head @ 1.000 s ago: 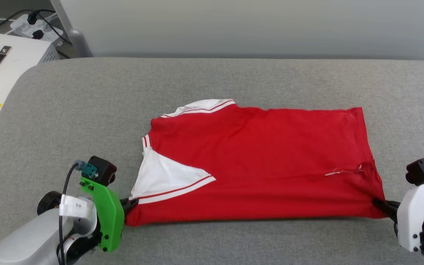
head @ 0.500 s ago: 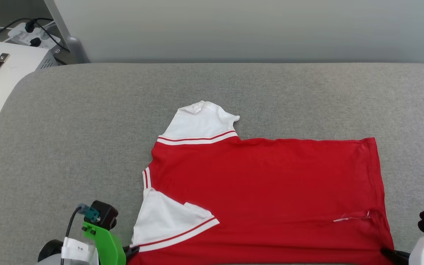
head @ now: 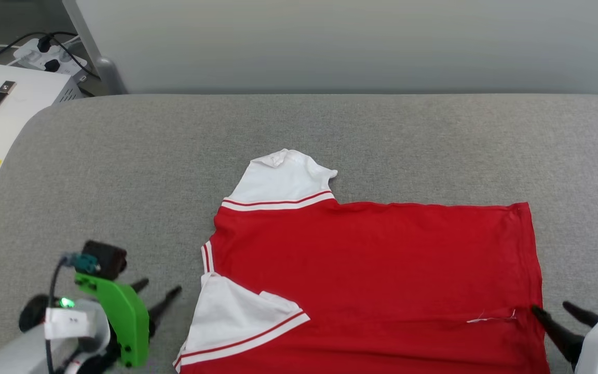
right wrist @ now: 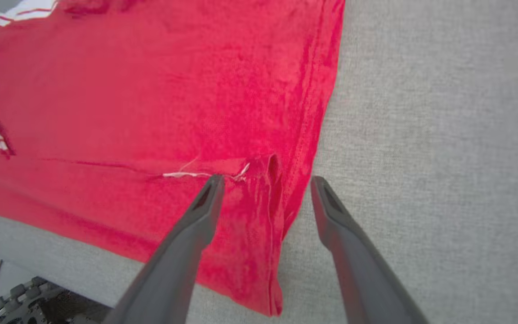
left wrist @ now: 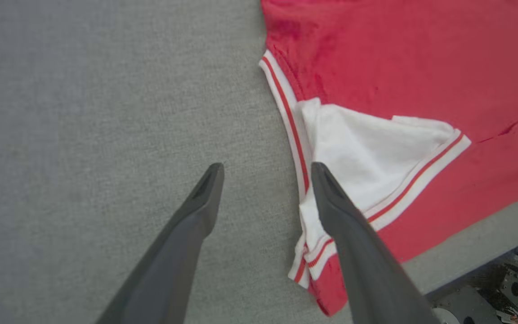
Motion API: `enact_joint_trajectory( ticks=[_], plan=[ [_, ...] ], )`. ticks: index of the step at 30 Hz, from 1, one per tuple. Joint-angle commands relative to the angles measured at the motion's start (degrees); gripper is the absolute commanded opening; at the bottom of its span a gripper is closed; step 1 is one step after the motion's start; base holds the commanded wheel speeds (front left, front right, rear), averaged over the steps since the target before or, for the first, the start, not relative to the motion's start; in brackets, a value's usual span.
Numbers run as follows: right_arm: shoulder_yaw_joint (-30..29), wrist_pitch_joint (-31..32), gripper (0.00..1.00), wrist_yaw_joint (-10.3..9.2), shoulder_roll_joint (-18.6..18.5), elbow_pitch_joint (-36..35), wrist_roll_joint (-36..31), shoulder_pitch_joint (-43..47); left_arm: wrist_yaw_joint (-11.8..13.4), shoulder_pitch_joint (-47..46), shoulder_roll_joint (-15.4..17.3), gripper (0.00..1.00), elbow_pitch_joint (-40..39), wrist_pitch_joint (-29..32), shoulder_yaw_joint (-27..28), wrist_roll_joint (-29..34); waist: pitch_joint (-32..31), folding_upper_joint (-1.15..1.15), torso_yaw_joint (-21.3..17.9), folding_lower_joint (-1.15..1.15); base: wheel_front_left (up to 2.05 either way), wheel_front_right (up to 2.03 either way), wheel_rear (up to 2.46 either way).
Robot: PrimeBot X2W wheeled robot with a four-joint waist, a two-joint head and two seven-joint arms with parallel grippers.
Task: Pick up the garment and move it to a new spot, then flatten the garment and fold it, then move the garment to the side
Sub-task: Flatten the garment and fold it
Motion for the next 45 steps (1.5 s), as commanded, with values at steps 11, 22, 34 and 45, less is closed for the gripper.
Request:
enact_joint_trajectory(
  ticks=[11,22,34,45],
  plan=[
    [-6.0,-10.5,1.0,-0.05,6.6,-7.7,-9.0,-6.9,-0.8,-20.4,-0.4,1.0,2.2,-0.4,5.8,7.6,5.9,0.0,-3.4,0.0,0.0,0.0,0.0],
    [-3.3,-12.3,1.0,-0.05,8.4,-7.6,-10.7,-13.4,-9.8,-39.3,-9.2,1.0,16.9,16.4,2.5,6.9,15.5,0.0,-7.9,0.0,0.0,0.0,0.0],
    [0.5,-14.7,1.0,-0.05,9.0,-5.6,-10.2,-20.2,-12.0,-49.4,-15.6,1.0,27.4,31.5,-5.1,6.2,23.8,0.0,-12.1,0.0,0.0,0.0,0.0],
    [1.5,-16.5,1.0,-0.05,8.7,-3.1,-9.4,-22.5,-12.0,-47.8,-15.2,0.09,31.1,29.1,-11.5,6.5,24.3,0.0,-12.8,0.0,0.0,0.0,0.0]
  ],
)
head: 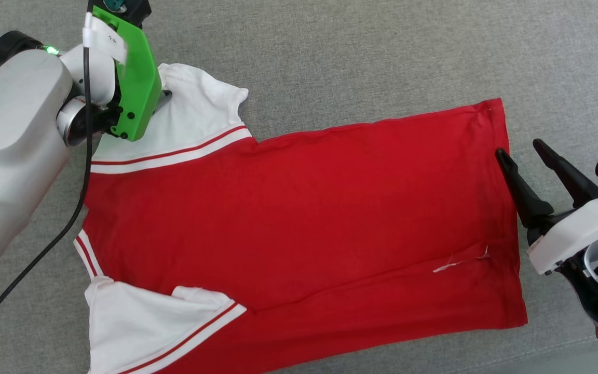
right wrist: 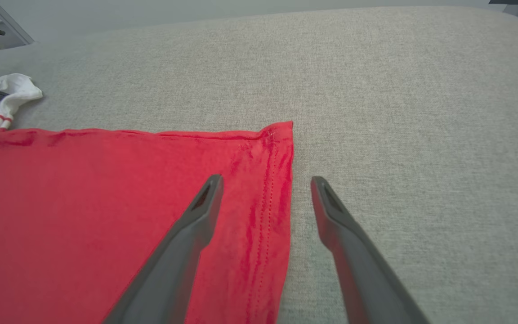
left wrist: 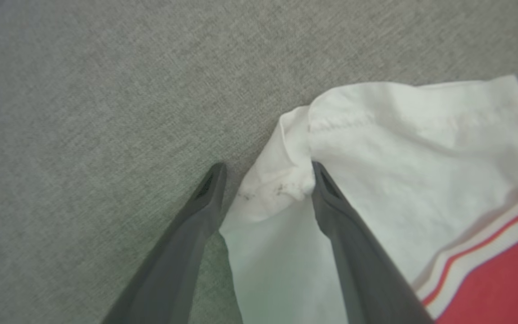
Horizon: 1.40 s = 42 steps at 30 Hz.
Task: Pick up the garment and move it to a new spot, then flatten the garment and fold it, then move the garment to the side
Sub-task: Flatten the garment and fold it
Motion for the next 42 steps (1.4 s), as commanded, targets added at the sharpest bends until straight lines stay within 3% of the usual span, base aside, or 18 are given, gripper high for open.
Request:
enact_joint_trajectory(
  ticks=[1,10,18,23,28,37,41,42],
  plan=[
    [-0.4,-0.4,1.0,-0.05,-0.2,0.2,0.3,-1.5,-0.2,2.3,-0.4,0.0,0.9,-0.8,-2.1,-0.2,-0.6,-0.01,0.4,0.0,0.0,0.0,0.0],
    [-1.7,4.5,1.0,-0.05,-6.1,-0.1,1.3,-5.8,-0.2,2.1,1.5,0.0,-3.5,-10.4,-3.8,-0.3,-5.4,-0.01,2.9,0.0,0.0,0.0,0.0],
    [4.5,26.9,1.0,-0.05,-15.4,3.3,9.4,-13.1,-0.2,3.8,2.6,0.0,-9.7,-17.2,-4.4,0.4,-8.1,-0.01,6.5,0.0,0.0,0.0,0.0],
    [9.7,38.4,1.0,-0.05,-17.8,7.1,12.3,-18.4,0.2,4.4,2.4,0.0,-12.5,-19.1,-4.5,1.2,-7.5,-0.01,8.5,0.0,0.0,0.0,0.0],
    [13.7,42.4,1.0,-0.05,-16.4,13.0,11.1,-23.7,1.3,4.2,2.0,0.0,-14.9,-19.8,-4.5,2.0,-6.0,-0.01,10.3,0.0,0.0,0.0,0.0],
    [20.1,39.5,1.0,-0.05,-11.6,26.1,8.7,-27.7,2.5,3.9,1.9,0.0,-17.3,-20.8,-4.1,2.4,-4.1,-0.01,11.9,0.0,0.0,0.0,0.0],
    [23.5,38.2,1.0,-0.05,-10.4,29.6,11.1,-26.3,2.8,4.4,2.0,0.0,-17.5,-21.2,-4.0,2.2,-4.4,-0.01,12.0,0.0,0.0,0.0,0.0],
    [24.1,37.2,0.39,-0.05,-10.3,29.8,11.9,-26.2,2.8,4.7,2.2,0.0,-17.4,-21.4,-4.0,2.1,-4.8,-0.01,11.9,0.0,0.0,0.0,0.0]
  ],
)
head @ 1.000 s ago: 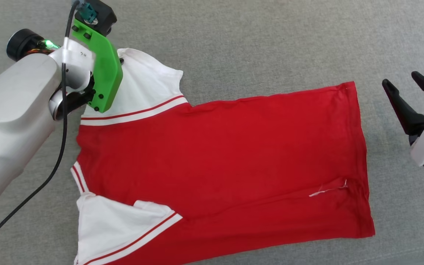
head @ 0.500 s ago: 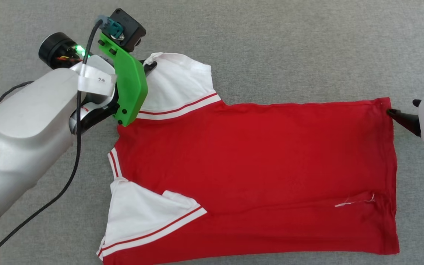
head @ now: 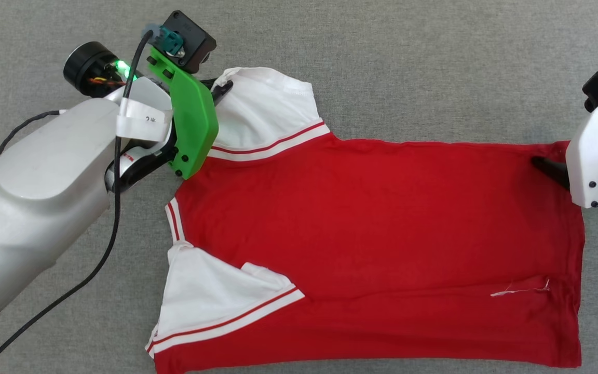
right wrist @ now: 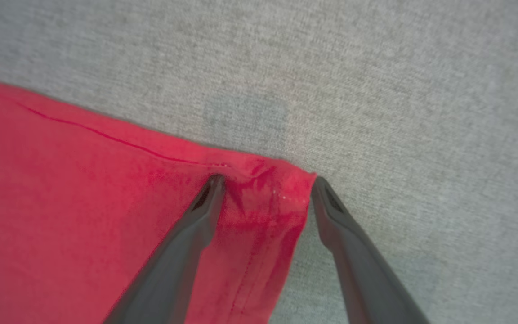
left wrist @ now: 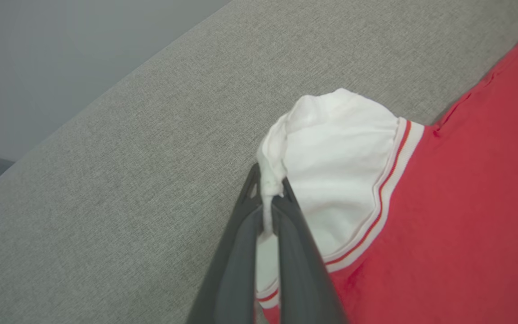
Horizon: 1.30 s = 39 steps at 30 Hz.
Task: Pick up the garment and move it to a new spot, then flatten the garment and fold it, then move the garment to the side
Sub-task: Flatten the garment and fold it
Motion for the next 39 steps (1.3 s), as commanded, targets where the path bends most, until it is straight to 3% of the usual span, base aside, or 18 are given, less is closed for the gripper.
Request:
enact_joint_trajectory(
  ticks=[1,9,17,29,35,39],
  plan=[
    [2.4,-1.3,0.0,0.03,2.0,1.5,1.5,1.8,0.4,1.1,0.2,0.0,0.0,-0.6,0.3,-0.2,-0.7,0.0,-0.3,0.0,0.0,0.0,0.0],
    [4.7,-14.9,0.0,0.03,-1.8,-1.7,3.8,3.0,1.7,5.7,2.3,0.0,-1.3,-3.8,0.4,-1.0,-6.7,0.0,-0.8,0.0,0.0,0.0,0.0],
    [4.4,-24.1,0.0,0.03,-6.2,-9.3,6.5,11.9,6.8,15.9,7.3,0.0,-9.5,-6.9,0.0,-2.7,-12.8,0.0,-0.4,0.0,0.0,0.0,0.0],
    [-2.6,-29.1,0.0,0.03,-8.5,-17.1,7.4,31.6,15.3,33.6,13.1,0.0,-21.3,-10.0,-1.2,-5.8,-17.4,0.0,0.3,0.0,0.0,0.0,0.0],
    [-6.8,-28.6,0.0,0.03,-6.8,-19.1,6.6,39.4,16.7,39.4,13.2,0.0,-21.4,-10.5,-1.6,-5.8,-16.8,0.0,0.4,0.0,0.0,0.0,0.0],
    [-8.1,-27.7,0.0,0.03,-4.3,-18.5,5.9,42.4,16.6,41.4,11.4,0.0,-19.3,-11.0,-1.6,-6.7,-15.9,0.0,0.4,0.0,0.0,0.0,0.0]
  ],
)
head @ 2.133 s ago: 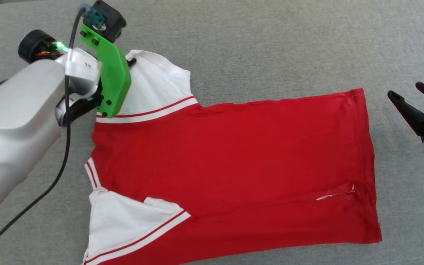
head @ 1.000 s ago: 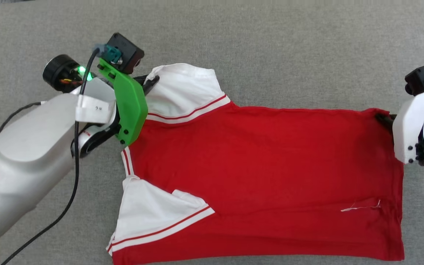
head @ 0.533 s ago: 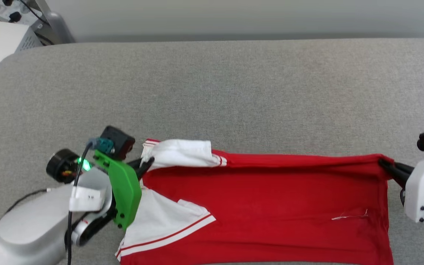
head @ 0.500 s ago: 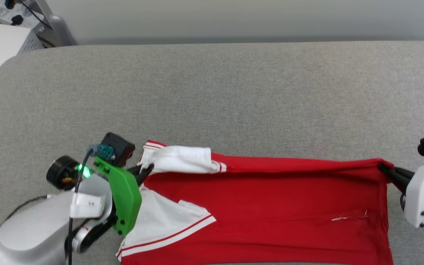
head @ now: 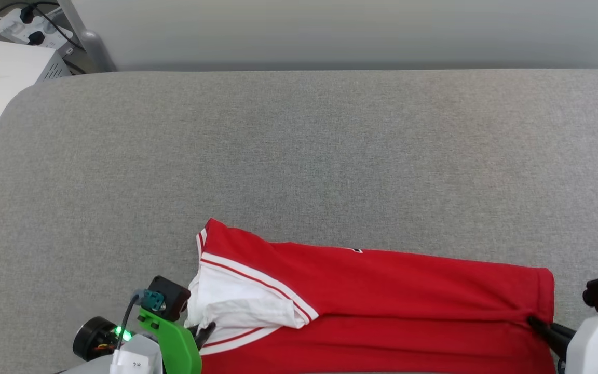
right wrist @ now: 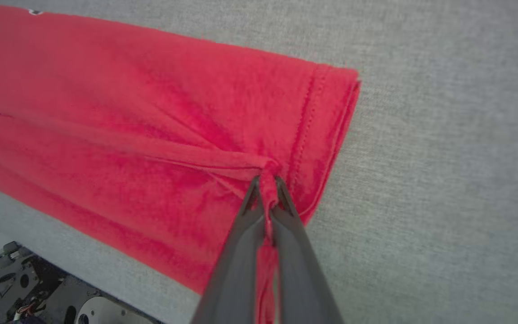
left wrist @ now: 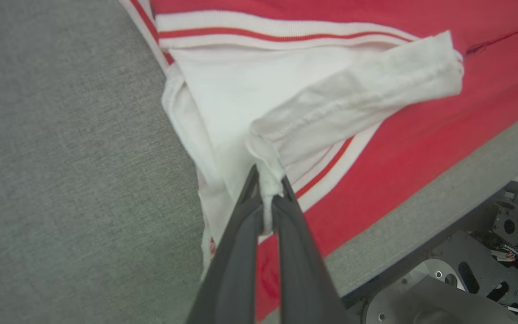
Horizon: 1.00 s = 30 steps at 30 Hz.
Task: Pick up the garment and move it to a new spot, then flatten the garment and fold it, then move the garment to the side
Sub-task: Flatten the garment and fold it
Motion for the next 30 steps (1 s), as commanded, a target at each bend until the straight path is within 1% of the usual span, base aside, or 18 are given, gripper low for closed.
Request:
enact_joint_trajectory(
  ticks=[1,3,4,5,6,7,11,15,19,22,25,27,30],
  plan=[
    [-0.3,0.3,0.0,-0.04,0.9,0.5,-0.1,1.0,0.2,1.0,-0.7,0.0,1.0,-0.2,0.1,-0.3,0.4,0.0,0.0,0.0,0.0,0.0,0.0],
    [-0.4,0.6,0.0,-0.04,2.1,1.5,-0.3,1.4,0.0,1.4,-1.7,0.0,2.5,-0.3,0.1,-0.2,0.6,0.0,0.0,0.0,0.0,0.0,0.0],
    [-0.6,0.5,0.03,-0.04,2.7,1.8,-0.3,1.5,-0.1,1.6,-2.2,0.0,3.3,-0.6,0.1,-0.4,0.7,0.0,0.0,0.0,0.0,0.0,0.0],
    [-0.7,0.4,0.48,-0.04,3.1,2.0,-0.3,1.5,-0.2,1.7,-2.6,0.0,3.8,-0.8,0.1,-0.5,0.6,0.0,0.0,0.0,0.0,0.0,0.0],
    [-0.8,0.4,0.89,-0.04,3.5,2.0,-0.3,1.5,-0.2,1.8,-2.9,0.19,4.4,-1.2,0.2,-0.6,0.5,0.0,0.0,0.0,0.0,0.0,0.0],
    [-1.1,0.3,1.0,-0.04,3.7,1.8,-0.1,1.5,-0.1,2.0,-3.1,1.0,4.7,-1.9,0.5,-0.6,0.3,0.0,-0.1,0.0,0.0,0.0,0.0],
    [-3.7,-0.3,1.0,-0.04,3.5,-0.9,1.6,1.8,1.4,3.1,-3.3,1.0,5.0,-7.2,2.8,-0.7,-0.8,0.0,-0.2,0.0,0.0,0.0,0.0],
    [-8.3,0.3,1.0,-0.04,2.0,-5.7,5.0,3.2,5.2,4.1,-2.7,1.0,4.1,-14.2,5.9,0.4,-1.7,0.0,-0.1,0.0,0.0,0.0,0.0],
    [-13.2,2.3,1.0,-0.04,0.3,-8.8,7.6,4.2,9.3,5.4,-2.8,1.0,3.0,-18.5,9.9,1.8,-2.2,0.0,0.0,0.0,0.0,0.0,0.0],
    [-16.2,5.4,1.0,-0.04,-0.7,-8.8,9.6,4.5,12.0,6.8,-3.4,1.0,2.1,-19.4,13.2,4.1,-2.2,0.0,0.2,0.0,0.0,0.0,0.0],
    [-18.5,10.5,1.0,-0.04,-0.7,-7.3,13.6,4.6,14.3,8.7,-4.6,1.0,0.9,-19.5,18.5,8.5,-2.0,0.0,0.5,0.0,0.0,0.0,0.0],
    [-19.2,13.7,1.0,-0.04,-0.6,-5.6,15.2,4.3,15.0,10.7,-5.8,1.0,0.1,-19.5,22.3,11.6,-1.8,0.0,0.7,0.0,0.0,0.0,0.0],
    [-19.3,16.9,1.0,-0.04,0.0,-2.8,15.8,3.3,15.3,13.6,-7.9,1.0,-0.4,-19.6,27.5,16.2,-1.3,0.0,1.3,0.0,0.0,0.0,0.0]
  ],
)
